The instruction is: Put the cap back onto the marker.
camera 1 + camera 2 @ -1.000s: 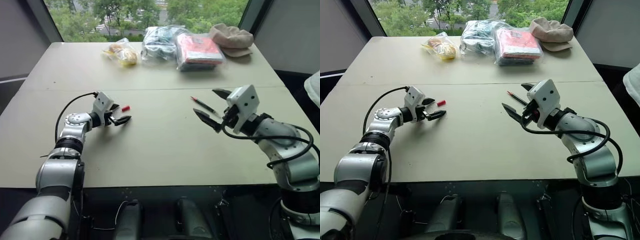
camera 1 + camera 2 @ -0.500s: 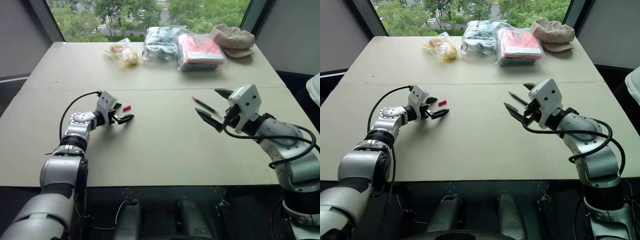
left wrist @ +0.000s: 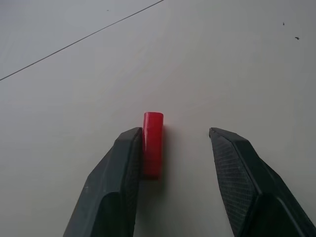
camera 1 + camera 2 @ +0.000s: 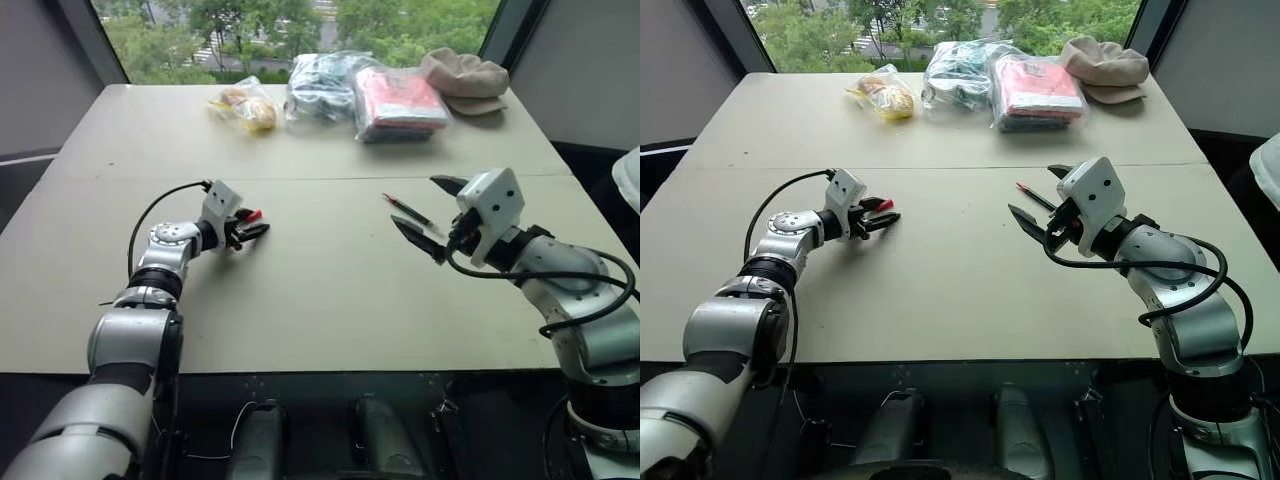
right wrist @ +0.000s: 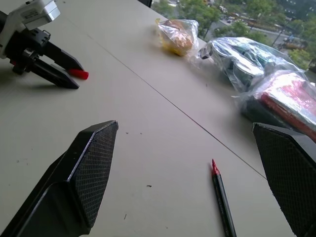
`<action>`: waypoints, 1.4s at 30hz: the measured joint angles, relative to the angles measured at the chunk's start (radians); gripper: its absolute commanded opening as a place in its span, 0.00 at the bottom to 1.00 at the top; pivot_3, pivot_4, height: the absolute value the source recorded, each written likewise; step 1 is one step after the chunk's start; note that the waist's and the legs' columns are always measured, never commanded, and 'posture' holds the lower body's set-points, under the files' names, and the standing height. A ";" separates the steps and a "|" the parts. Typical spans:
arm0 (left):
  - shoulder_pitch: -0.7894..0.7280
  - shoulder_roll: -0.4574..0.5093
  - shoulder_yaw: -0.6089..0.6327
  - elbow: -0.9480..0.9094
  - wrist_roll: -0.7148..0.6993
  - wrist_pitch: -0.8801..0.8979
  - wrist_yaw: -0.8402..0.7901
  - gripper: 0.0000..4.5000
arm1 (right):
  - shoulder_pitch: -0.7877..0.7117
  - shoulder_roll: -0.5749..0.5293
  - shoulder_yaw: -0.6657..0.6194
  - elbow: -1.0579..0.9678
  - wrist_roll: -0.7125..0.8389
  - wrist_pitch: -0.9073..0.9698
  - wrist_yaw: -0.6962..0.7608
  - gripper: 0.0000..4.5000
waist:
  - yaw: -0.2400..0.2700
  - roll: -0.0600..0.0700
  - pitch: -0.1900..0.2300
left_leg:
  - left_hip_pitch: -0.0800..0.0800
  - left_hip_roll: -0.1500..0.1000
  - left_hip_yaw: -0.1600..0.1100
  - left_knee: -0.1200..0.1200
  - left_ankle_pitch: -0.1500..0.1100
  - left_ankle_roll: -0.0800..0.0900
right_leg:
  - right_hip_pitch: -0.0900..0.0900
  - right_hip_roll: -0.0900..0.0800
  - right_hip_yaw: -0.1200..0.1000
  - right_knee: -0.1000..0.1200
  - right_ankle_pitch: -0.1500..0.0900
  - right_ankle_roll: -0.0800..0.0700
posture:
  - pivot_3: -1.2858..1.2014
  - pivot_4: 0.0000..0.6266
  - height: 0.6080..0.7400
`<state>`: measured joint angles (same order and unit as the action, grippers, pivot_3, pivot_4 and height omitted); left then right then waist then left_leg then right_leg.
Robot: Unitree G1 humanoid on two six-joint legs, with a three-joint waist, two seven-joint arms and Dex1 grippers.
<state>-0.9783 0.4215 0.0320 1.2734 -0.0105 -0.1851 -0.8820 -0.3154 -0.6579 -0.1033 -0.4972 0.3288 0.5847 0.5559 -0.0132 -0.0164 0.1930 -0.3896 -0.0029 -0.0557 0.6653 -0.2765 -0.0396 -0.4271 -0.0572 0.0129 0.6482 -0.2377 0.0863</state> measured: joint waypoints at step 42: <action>0.423 0.063 -0.019 -0.934 -0.177 0.266 -0.292 0.00 | -0.151 0.096 0.050 0.593 -0.069 -0.301 0.084 1.00 | -0.003 0.000 0.000 | 0.001 0.000 0.001 0.000 0.000 0.000 | 0.000 -0.001 0.001 0.001 0.000 0.000 | 0.52 0.24 1.00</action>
<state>-0.5548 0.4845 0.0128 0.3396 -0.1878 0.0806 -1.1744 -0.4660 -0.5621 -0.0538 0.0957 0.2596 0.2842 0.6395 -0.0158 -0.0161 0.1931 -0.3890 -0.0026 -0.0548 0.6654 -0.2765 -0.0396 -0.4271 -0.0578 0.0138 0.6490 -0.2376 0.0861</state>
